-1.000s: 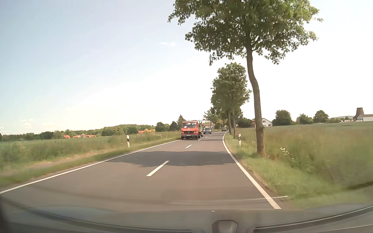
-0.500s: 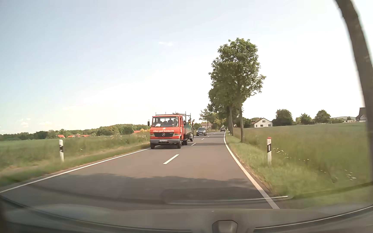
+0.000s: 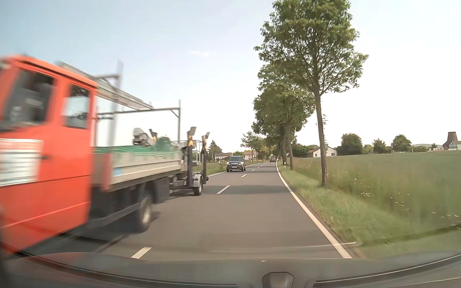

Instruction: Follow the waypoints while adhering to traffic rules and regulations

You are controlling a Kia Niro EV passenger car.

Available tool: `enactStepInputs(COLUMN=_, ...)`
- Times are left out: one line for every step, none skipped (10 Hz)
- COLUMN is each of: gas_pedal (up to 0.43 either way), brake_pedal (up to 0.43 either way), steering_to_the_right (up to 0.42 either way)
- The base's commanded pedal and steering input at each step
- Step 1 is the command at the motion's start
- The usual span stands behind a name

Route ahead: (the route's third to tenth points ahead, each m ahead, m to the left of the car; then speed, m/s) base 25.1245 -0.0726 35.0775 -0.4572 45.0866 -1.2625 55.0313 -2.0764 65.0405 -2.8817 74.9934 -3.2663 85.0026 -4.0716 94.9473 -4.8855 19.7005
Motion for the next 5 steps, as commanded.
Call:
enactStepInputs(gas_pedal=0.469, brake_pedal=0.006, steering_to_the_right=0.011)
enactStepInputs(gas_pedal=0.469, brake_pedal=0.006, steering_to_the_right=0.011)
enactStepInputs(gas_pedal=0.469, brake_pedal=0.006, steering_to_the_right=0.012)
enactStepInputs(gas_pedal=0.461, brake_pedal=0.006, steering_to_the_right=0.013)
enactStepInputs(gas_pedal=0.461, brake_pedal=0.006, steering_to_the_right=0.015)
